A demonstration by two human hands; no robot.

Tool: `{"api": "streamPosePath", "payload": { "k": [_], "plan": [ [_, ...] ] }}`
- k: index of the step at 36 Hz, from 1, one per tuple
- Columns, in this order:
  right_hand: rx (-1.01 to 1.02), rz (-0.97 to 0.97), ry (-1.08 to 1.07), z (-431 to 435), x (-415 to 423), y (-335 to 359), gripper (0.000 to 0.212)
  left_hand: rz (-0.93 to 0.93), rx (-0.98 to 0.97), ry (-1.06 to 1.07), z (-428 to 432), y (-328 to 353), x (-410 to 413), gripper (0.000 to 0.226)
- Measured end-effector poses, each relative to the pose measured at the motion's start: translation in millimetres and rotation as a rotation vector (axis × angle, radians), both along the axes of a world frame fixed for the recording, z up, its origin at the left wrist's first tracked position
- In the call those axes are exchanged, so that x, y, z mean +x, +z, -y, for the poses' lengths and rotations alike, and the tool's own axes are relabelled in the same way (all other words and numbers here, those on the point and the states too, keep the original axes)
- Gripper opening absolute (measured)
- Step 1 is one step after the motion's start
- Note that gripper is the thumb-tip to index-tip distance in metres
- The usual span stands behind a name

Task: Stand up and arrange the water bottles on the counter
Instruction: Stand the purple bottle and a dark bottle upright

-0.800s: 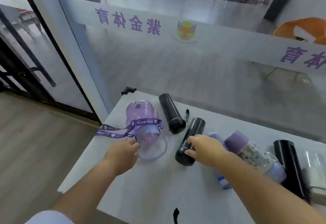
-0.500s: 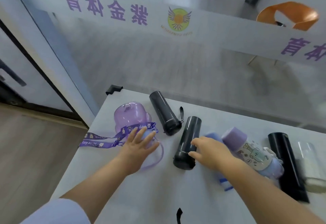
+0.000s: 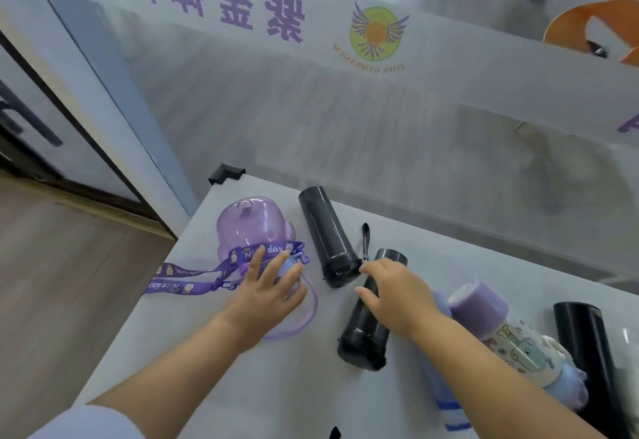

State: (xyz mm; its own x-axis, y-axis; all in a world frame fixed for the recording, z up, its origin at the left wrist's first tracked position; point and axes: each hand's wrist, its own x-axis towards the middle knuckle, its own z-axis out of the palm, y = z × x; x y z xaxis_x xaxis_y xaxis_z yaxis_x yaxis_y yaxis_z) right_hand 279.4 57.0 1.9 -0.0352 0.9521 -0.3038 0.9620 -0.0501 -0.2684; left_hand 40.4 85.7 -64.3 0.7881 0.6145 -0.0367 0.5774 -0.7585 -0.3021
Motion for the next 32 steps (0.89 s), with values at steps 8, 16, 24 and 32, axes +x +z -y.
{"api": "streamPosePath", "payload": {
  "k": [8,16,24,32],
  "plan": [
    [0.038,-0.031,-0.03,-13,-16,-8,0.063,0.385,-0.155,0.123,-22,37,-25,0.086],
    [-0.077,0.014,-0.013,-25,-36,-18,0.072,0.671,-0.601,0.315,-48,98,-52,0.076],
    [-0.116,0.113,-0.102,-37,-53,-28,0.083,0.595,-0.694,0.561,-70,122,-60,0.075],
    [-0.116,0.126,-0.195,-46,-57,-36,0.077,0.642,-0.635,0.658,-89,119,-52,0.047]
  ]
}}
